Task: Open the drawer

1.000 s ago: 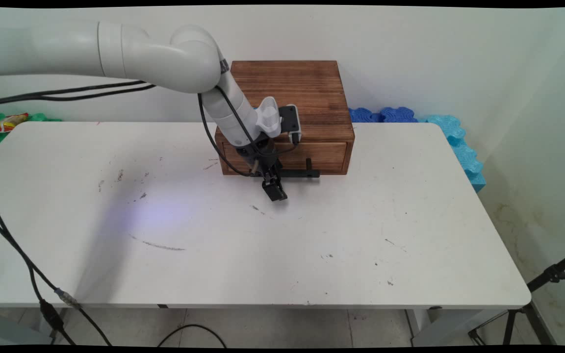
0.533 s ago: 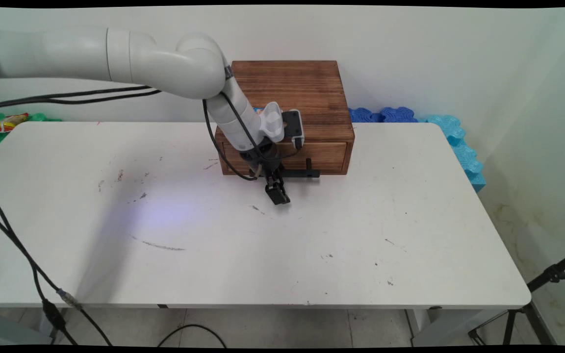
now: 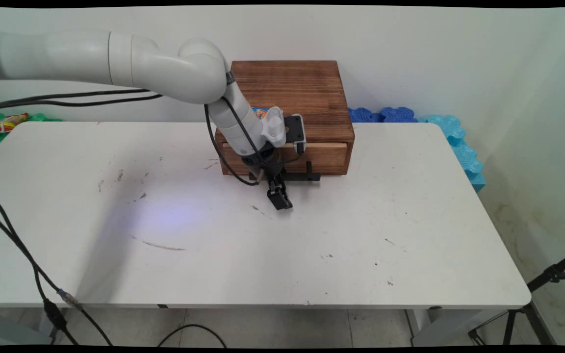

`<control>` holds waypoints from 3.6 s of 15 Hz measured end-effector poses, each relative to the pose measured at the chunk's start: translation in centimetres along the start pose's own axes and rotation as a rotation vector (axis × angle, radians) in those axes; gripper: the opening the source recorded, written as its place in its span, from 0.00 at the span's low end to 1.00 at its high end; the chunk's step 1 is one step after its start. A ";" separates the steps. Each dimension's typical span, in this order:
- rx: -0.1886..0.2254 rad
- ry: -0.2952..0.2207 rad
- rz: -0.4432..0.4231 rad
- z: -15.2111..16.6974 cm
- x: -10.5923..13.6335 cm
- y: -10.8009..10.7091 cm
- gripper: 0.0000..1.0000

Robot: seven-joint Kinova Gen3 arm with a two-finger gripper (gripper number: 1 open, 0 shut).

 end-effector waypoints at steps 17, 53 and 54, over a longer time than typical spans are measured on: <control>-0.022 0.007 -0.001 -1.5 -1.1 5.1 1.00; -0.147 0.064 -0.025 -5.9 -3.6 19.1 1.00; -0.151 0.065 -0.025 -6.1 -3.7 19.4 1.00</control>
